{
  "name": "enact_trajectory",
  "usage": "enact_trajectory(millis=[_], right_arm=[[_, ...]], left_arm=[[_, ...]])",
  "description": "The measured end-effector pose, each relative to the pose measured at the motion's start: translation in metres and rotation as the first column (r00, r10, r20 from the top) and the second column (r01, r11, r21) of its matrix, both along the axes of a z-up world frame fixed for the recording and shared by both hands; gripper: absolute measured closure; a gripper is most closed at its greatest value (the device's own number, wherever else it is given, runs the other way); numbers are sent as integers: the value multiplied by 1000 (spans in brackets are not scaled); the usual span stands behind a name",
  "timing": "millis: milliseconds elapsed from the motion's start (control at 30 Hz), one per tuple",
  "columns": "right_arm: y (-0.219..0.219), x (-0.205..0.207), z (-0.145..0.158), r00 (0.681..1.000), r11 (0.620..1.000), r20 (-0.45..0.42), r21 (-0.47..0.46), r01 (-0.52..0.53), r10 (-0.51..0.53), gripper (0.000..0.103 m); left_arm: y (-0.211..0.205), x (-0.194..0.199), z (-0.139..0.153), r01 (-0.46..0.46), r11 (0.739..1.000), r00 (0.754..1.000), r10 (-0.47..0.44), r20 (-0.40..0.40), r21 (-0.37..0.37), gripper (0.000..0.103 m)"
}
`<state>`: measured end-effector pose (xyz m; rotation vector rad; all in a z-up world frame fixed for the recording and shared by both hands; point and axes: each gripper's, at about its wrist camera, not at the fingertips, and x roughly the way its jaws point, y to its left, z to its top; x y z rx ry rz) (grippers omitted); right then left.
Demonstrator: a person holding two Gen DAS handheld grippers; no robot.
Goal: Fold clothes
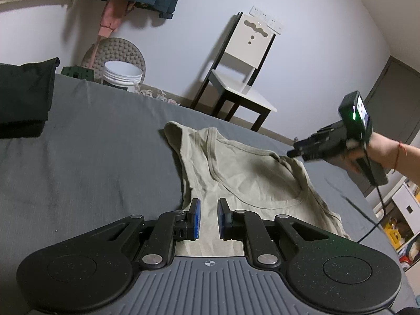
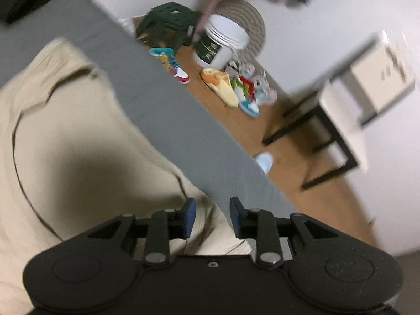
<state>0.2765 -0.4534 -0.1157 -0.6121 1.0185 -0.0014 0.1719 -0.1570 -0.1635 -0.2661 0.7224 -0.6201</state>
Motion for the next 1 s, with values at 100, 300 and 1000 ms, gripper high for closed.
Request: enact_trajectory(millis=[100,300,1000], right_arm=[[14,0,-14,999,997,0,-56,-43,43,78],[21,7,-43,999,987,-48,-158,-30,23,98],[-66,32,0,853,713,47,574,403,-520,62]], left_arm=[[-1,0,-1,1,1000,1000,-1,-3,4,91],[0,1,-1,6,1000,1000,-6,-3,3,91],[-9,-1,-7,32,999,999,-31,-24,22,91]])
